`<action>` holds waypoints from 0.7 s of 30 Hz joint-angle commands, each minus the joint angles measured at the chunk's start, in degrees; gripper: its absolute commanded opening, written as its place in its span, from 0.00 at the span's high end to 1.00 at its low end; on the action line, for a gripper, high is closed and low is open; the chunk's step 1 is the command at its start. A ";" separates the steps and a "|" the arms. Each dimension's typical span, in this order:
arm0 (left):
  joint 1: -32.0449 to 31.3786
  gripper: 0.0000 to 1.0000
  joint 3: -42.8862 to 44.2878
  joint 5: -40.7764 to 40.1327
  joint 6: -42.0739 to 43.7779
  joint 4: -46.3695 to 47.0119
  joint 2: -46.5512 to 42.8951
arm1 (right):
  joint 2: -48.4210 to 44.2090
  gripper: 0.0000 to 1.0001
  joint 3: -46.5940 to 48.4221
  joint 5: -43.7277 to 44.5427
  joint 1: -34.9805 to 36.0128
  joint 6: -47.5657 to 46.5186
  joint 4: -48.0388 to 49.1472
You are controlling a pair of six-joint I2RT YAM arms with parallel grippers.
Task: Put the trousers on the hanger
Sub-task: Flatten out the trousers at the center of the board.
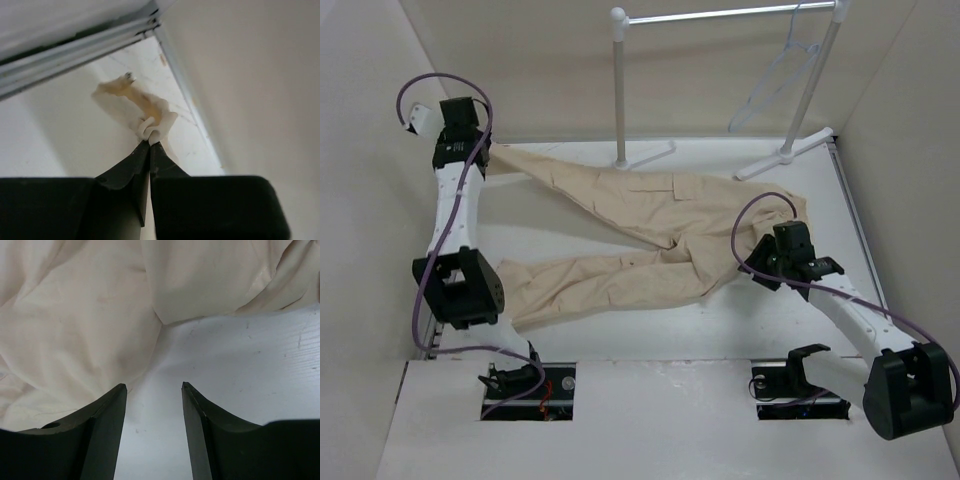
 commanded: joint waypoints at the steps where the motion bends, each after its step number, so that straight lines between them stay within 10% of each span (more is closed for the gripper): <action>1: 0.06 0.98 -6.63 -4.41 1.42 -2.01 -4.19 | -0.61 0.45 0.51 -0.52 0.12 -0.01 3.27; 10: 6.91 0.97 -28.95 -5.82 0.63 2.38 -9.91 | -4.04 0.44 -0.28 -1.22 0.30 -0.10 2.22; 21: 12.02 0.57 -33.91 -4.41 1.24 7.21 -14.39 | -7.03 0.38 1.91 -1.40 0.38 -1.16 -1.03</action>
